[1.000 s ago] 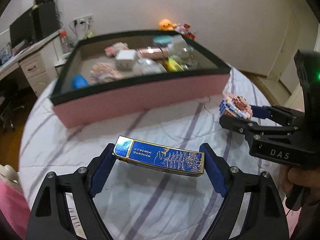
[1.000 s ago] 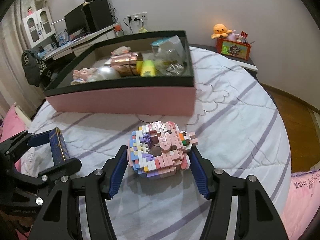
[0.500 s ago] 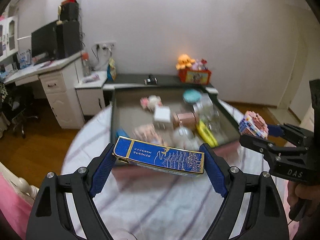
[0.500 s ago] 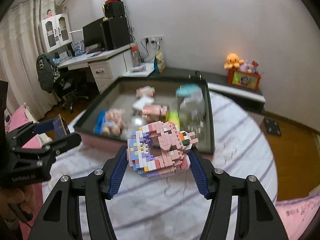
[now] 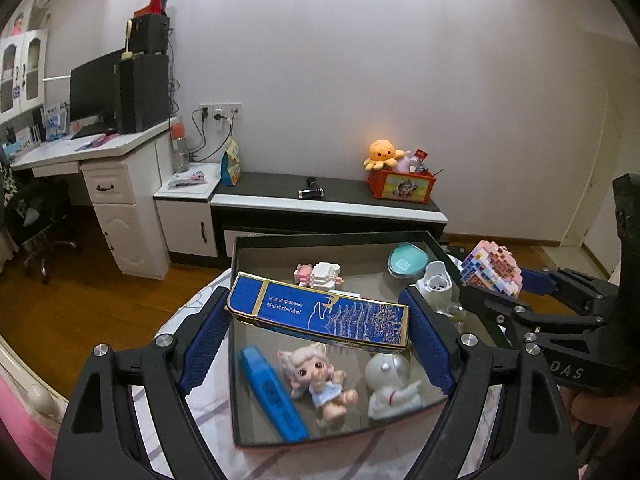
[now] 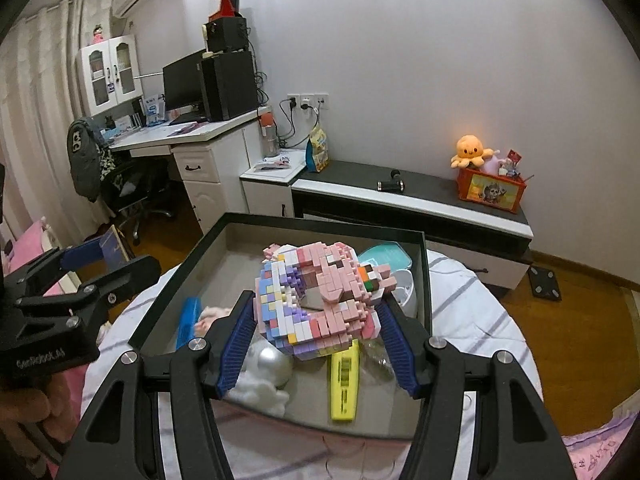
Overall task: Organize rigid objects
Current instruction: 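Carry the blue-gold box and block donut into the box and open both tools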
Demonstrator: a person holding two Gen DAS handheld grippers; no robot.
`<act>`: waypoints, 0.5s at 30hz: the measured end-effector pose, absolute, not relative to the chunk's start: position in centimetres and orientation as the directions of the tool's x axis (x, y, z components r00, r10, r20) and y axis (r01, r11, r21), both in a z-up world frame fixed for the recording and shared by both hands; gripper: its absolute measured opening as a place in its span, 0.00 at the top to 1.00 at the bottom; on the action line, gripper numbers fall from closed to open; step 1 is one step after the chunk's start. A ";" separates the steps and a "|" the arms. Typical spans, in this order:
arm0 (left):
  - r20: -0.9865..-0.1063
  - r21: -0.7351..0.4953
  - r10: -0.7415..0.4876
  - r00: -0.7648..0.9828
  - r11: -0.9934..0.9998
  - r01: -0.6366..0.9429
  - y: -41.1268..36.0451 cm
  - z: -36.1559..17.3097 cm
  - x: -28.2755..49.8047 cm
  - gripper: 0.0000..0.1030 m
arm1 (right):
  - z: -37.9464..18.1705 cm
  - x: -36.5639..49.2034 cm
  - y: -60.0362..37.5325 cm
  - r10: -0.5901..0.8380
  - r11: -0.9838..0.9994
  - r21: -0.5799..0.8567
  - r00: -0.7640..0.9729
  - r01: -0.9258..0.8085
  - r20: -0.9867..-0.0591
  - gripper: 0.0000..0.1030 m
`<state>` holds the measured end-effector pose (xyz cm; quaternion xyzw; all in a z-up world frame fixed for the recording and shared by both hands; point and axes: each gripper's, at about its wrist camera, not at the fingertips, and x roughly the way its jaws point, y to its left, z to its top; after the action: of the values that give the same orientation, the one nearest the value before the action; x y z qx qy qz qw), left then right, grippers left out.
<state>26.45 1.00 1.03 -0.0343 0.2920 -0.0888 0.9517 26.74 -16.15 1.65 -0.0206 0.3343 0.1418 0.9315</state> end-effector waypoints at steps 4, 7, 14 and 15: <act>-0.560 -0.129 -0.190 0.806 0.981 0.143 0.9 0.3 28.2 0.17 | 0.6 28.4 -16.3 0.240 0.964 0.068 0.726 -0.258 -0.645 0.40; -0.569 -0.132 -0.189 0.801 0.982 0.138 0.8 -0.2 29.4 0.17 | -0.2 29.5 -16.5 0.233 0.966 0.074 0.716 -0.247 -0.658 0.40; -0.590 -0.121 -0.172 0.789 0.985 0.124 0.5 -1.4 30.8 0.11 | -1.8 31.5 -16.5 0.227 0.970 0.094 0.698 -0.225 -0.679 0.39; -0.594 -0.118 -0.166 0.787 0.986 0.118 0.5 -1.5 30.9 0.03 | -2.0 31.5 -16.6 0.230 0.969 0.096 0.695 -0.226 -0.681 0.39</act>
<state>30.93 0.52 -1.48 -0.0372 0.3172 -0.0752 0.9446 31.54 -16.56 -1.96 0.0022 0.3702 0.1238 0.9207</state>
